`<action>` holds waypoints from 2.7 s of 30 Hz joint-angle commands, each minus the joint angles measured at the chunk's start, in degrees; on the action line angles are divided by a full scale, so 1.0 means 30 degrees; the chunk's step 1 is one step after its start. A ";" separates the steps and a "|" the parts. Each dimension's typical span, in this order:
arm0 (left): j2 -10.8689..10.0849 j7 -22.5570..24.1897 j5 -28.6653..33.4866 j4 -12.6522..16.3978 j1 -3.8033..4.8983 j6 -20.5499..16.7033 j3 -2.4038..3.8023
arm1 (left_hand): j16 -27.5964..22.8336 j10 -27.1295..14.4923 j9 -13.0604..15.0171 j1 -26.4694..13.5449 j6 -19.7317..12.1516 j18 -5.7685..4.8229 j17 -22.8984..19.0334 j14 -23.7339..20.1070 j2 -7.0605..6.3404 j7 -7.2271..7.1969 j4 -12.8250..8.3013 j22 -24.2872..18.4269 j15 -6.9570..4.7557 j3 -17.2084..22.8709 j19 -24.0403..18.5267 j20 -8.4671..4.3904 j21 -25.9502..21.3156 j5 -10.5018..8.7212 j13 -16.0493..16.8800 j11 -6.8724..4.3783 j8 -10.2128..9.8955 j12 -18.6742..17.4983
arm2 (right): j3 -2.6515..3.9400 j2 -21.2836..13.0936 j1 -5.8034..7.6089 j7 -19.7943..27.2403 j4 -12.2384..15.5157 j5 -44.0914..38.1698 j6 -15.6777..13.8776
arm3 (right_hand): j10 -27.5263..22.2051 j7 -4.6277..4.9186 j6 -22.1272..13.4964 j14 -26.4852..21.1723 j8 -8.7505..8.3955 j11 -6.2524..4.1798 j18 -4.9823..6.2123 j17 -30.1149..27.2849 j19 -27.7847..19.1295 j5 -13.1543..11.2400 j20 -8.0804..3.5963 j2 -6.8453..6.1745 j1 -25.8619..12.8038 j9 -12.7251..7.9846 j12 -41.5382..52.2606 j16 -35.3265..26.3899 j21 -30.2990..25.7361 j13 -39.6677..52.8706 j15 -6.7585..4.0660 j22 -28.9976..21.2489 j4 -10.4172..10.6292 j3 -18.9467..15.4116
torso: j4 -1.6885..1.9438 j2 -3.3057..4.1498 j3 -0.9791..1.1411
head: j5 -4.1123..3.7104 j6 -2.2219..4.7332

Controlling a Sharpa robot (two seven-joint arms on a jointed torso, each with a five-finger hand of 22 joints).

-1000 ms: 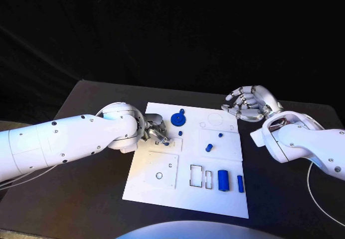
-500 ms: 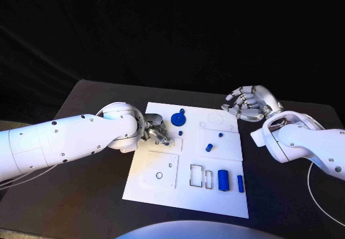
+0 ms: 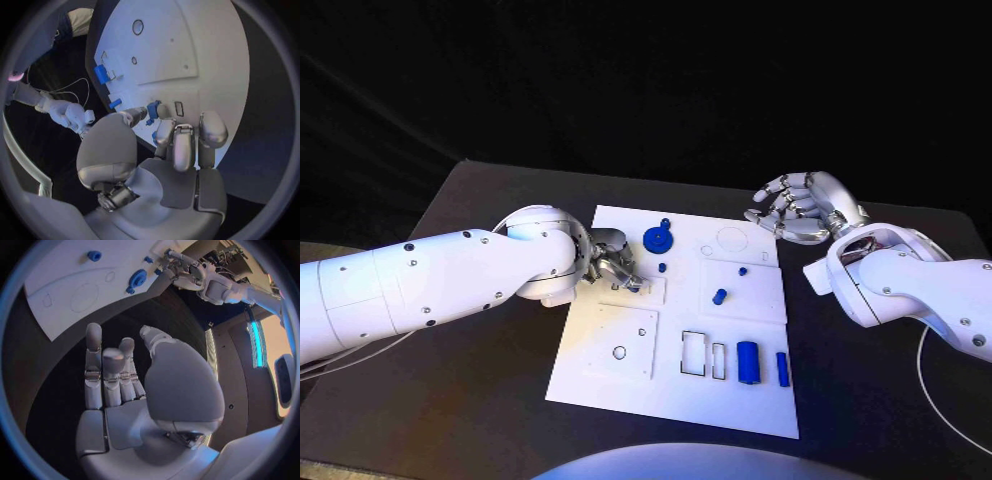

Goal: Assemble the parts on the task board

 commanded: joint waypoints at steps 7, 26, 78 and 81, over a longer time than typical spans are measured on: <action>0.0041 0.0031 0.0116 -0.0007 -0.0016 0.0321 -0.0012 | -0.0034 0.0155 0.0031 -0.0204 0.0130 -0.0268 0.2646 0.1436 -0.0029 0.0003 0.0011 0.0048 -0.0058 -0.0208 0.0162 -0.0040 -0.0062 -0.0119 0.0101 -0.0039 -0.0058 0.0132 | 0.0002 -0.0023 -0.0003 0.0156 0.0044 -0.0061 0.0209 | -0.0138 -0.0005 -0.0126 -0.0145 0.0148 -0.0020 0.0371 -0.0031 -0.0024 -0.0003 0.0103 0.0017 -0.0267 -0.0024 -0.0092 -0.0118 -0.0176 -0.0093 0.0056 -0.0056 -0.0005 0.0088 | -0.0006 0.0008 -0.0001 | -0.0006 0.0010; -0.0071 0.0043 -0.0071 0.0234 -0.0018 0.0357 0.0009 | -0.0035 0.0225 0.0056 -0.0243 0.0200 -0.0275 0.2644 0.1436 0.0061 -0.0021 0.0012 0.0087 -0.0065 -0.0357 0.0188 -0.0040 -0.0048 -0.0104 0.0212 -0.0054 -0.0027 0.0188 | 0.0002 0.0018 -0.0003 0.0240 0.0003 0.0048 0.0101 | -0.0177 -0.0004 -0.0148 -0.0168 0.0159 -0.0017 0.0372 -0.0120 -0.0010 -0.0001 0.0107 0.0046 -0.0380 -0.0032 -0.0150 -0.0238 -0.0229 -0.0195 0.0058 -0.0104 -0.0002 0.0090 | 0.0004 -0.0001 -0.0003 | 0.0014 -0.0001; -0.0303 0.0027 -0.0283 0.0400 -0.0019 0.0266 0.0172 | -0.0033 0.0306 0.0082 -0.0258 0.0299 -0.0284 0.2651 0.1438 0.0314 -0.0071 0.0007 0.0167 -0.0090 -0.0528 0.0250 -0.0059 -0.0015 -0.0058 0.0295 -0.0099 -0.0011 0.0237 | 0.0002 0.0006 -0.0003 0.0311 0.0000 0.0123 0.0105 | -0.0229 -0.0010 -0.0181 -0.0181 0.0218 -0.0018 0.0374 -0.0222 0.0048 -0.0001 0.0117 0.0143 -0.0726 -0.0048 -0.0200 -0.0478 -0.0385 -0.0408 0.0063 -0.0250 -0.0008 0.0093 | 0.0012 -0.0007 0.0008 | -0.0007 0.0036; -0.0311 0.0029 -0.0270 0.0396 -0.0018 0.0256 0.0179 | -0.0033 0.0306 0.0083 -0.0255 0.0299 -0.0285 0.2651 0.1438 0.0315 -0.0072 0.0005 0.0173 -0.0091 -0.0530 0.0254 -0.0059 -0.0013 -0.0058 0.0296 -0.0099 -0.0011 0.0238 | 0.0002 0.0007 -0.0003 0.0311 0.0002 0.0124 0.0108 | -0.0229 -0.0010 -0.0181 -0.0181 0.0218 -0.0018 0.0374 -0.0222 0.0048 -0.0001 0.0117 0.0143 -0.0726 -0.0048 -0.0200 -0.0478 -0.0385 -0.0408 0.0063 -0.0250 -0.0008 0.0093 | 0.0012 -0.0002 0.0009 | -0.0001 0.0041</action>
